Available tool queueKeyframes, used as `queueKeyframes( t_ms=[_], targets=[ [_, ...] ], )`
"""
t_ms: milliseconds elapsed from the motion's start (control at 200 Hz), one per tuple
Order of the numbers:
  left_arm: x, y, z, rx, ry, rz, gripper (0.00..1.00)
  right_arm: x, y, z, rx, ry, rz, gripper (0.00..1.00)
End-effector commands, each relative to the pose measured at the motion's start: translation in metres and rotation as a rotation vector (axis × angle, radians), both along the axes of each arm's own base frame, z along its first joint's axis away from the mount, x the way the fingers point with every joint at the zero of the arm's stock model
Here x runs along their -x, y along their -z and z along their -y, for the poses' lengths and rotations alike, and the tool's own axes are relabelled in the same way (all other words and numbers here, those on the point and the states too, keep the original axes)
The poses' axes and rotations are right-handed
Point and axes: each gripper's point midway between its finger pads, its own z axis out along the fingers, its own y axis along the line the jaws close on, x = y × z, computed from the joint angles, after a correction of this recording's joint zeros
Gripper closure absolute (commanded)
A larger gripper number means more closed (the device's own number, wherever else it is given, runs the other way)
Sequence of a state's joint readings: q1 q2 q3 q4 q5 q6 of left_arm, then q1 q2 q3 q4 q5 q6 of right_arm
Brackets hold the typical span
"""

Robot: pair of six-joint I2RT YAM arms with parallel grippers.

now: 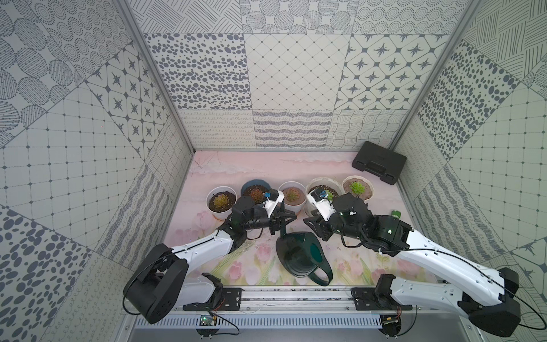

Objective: Water the succulent around the soil edge
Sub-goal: Adjust the watering can.

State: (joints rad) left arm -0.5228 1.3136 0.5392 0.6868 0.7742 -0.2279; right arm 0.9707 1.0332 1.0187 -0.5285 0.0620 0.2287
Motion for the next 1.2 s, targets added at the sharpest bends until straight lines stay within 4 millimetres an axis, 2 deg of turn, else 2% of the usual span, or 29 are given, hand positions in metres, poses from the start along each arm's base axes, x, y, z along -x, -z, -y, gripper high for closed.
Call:
queueKeyframes(
  t_ms=[0,75,165,245,540,785,880,935,1006,1196],
  targets=[
    [0.018,-0.028,0.008,0.082,0.197,0.110,1.00,-0.008,-0.048,-0.028,-0.352,-0.004,0.040,0.60],
    [0.018,-0.026,0.011,0.080,0.215,0.104,1.00,-0.009,-0.044,-0.039,-0.391,-0.038,0.040,0.60],
    [0.019,-0.025,0.014,0.079,0.237,0.099,1.00,-0.020,-0.027,-0.046,-0.369,-0.029,0.007,0.62],
    [0.019,-0.023,0.018,0.076,0.255,0.090,1.00,-0.024,-0.021,-0.051,-0.384,-0.041,-0.004,0.63],
    [0.024,-0.013,0.035,0.043,0.312,0.077,1.00,-0.042,-0.009,-0.048,-0.398,0.006,0.007,0.68],
    [0.022,-0.014,0.043,0.043,0.318,0.081,1.00,-0.044,0.010,-0.049,-0.378,0.017,-0.033,0.73],
    [0.020,-0.015,0.045,0.042,0.319,0.083,1.00,-0.046,0.015,-0.045,-0.382,0.040,-0.030,0.83],
    [0.019,-0.015,0.047,0.039,0.321,0.084,1.00,-0.048,0.018,-0.043,-0.386,0.059,-0.027,1.00],
    [0.017,-0.014,0.049,0.033,0.310,0.083,1.00,-0.053,0.019,-0.037,-0.391,0.108,-0.026,1.00],
    [0.006,-0.011,0.051,0.018,0.233,0.099,0.54,-0.074,0.033,0.001,-0.283,0.357,-0.022,1.00]
  ],
)
